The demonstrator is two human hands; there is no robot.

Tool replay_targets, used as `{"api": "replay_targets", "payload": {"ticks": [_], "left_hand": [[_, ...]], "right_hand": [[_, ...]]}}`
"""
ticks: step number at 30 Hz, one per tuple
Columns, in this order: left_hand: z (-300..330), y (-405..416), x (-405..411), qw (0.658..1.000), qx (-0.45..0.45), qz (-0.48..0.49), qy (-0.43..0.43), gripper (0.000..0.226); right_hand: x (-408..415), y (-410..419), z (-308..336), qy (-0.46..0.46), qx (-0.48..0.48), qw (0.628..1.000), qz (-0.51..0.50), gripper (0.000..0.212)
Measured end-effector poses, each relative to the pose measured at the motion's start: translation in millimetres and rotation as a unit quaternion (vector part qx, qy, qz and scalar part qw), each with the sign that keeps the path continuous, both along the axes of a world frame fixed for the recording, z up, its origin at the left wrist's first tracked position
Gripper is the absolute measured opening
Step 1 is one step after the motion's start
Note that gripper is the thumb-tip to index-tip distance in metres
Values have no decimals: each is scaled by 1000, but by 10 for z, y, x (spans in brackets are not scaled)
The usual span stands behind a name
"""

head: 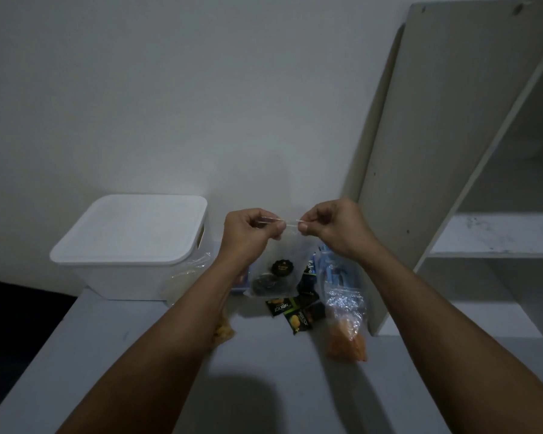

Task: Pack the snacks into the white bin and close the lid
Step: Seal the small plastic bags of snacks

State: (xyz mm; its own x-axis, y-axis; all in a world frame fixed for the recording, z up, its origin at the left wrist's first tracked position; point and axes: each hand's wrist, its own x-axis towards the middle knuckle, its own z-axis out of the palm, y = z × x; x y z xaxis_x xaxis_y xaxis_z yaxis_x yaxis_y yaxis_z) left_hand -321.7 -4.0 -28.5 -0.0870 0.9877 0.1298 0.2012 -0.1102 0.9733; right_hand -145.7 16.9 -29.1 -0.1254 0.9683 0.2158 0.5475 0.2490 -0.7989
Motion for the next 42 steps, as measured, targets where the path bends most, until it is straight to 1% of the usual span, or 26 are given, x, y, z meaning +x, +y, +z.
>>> {"api": "replay_targets", "payload": {"ticks": [3,5,7,9,11,14,16,18,19,20,21,22,24,25,27,30,34,38,42], "left_hand": [[-1,24,-45,1000,5,20,-15,5],[-17,41,-117,999,-16,2,-30,6],[-15,50,-180,997,-42,-13,-66,9],[-5,71,-217,994,-46,-10,-99,11],[1,86,-237,994,-35,2,-99,11],[-35,108,-242,996,-10,30,-81,8],[-64,102,-208,995,25,97,-26,21],[-86,65,-158,976,45,205,63,40],[-85,41,-125,969,38,230,86,44],[-92,31,-96,973,16,214,84,47],[-95,35,-68,984,-20,168,50,47],[-93,44,-46,991,-66,113,-4,45],[-80,68,-31,983,-141,22,-111,34],[-91,85,-38,977,-158,-3,-142,28],[-121,106,-59,971,-163,-23,-171,16],[-150,95,-83,970,-165,-19,-177,7],[-130,69,-68,971,-171,-18,-168,9],[-124,28,-43,978,-161,-12,-129,18],[-134,7,-57,981,-154,-18,-115,19]], "right_hand": [[68,-7,34,13,-24,1000,6,13],[117,-9,60,20,-32,999,-1,11],[158,-9,79,21,-30,999,-6,10],[177,-10,86,28,-33,999,-9,10],[159,-22,94,30,-32,999,-11,9],[105,-12,86,36,-18,999,-29,5],[60,-12,51,35,-1,998,-56,5],[28,-29,4,34,20,996,-83,6],[10,-48,-20,33,29,995,-92,9],[-11,-70,-43,31,40,994,-97,11],[-34,-91,-65,29,54,993,-103,12],[-54,-108,-87,27,66,992,-109,12],[-89,-133,-127,24,75,990,-117,13],[-104,-146,-145,22,74,990,-118,13],[-119,-161,-182,27,72,990,-118,14],[-118,-194,-180,60,46,993,-90,15],[-113,-209,-168,84,-1,996,-30,27],[-133,-163,-185,83,-23,996,-28,12],[-138,-118,-189,73,-53,996,-21,7]]}}
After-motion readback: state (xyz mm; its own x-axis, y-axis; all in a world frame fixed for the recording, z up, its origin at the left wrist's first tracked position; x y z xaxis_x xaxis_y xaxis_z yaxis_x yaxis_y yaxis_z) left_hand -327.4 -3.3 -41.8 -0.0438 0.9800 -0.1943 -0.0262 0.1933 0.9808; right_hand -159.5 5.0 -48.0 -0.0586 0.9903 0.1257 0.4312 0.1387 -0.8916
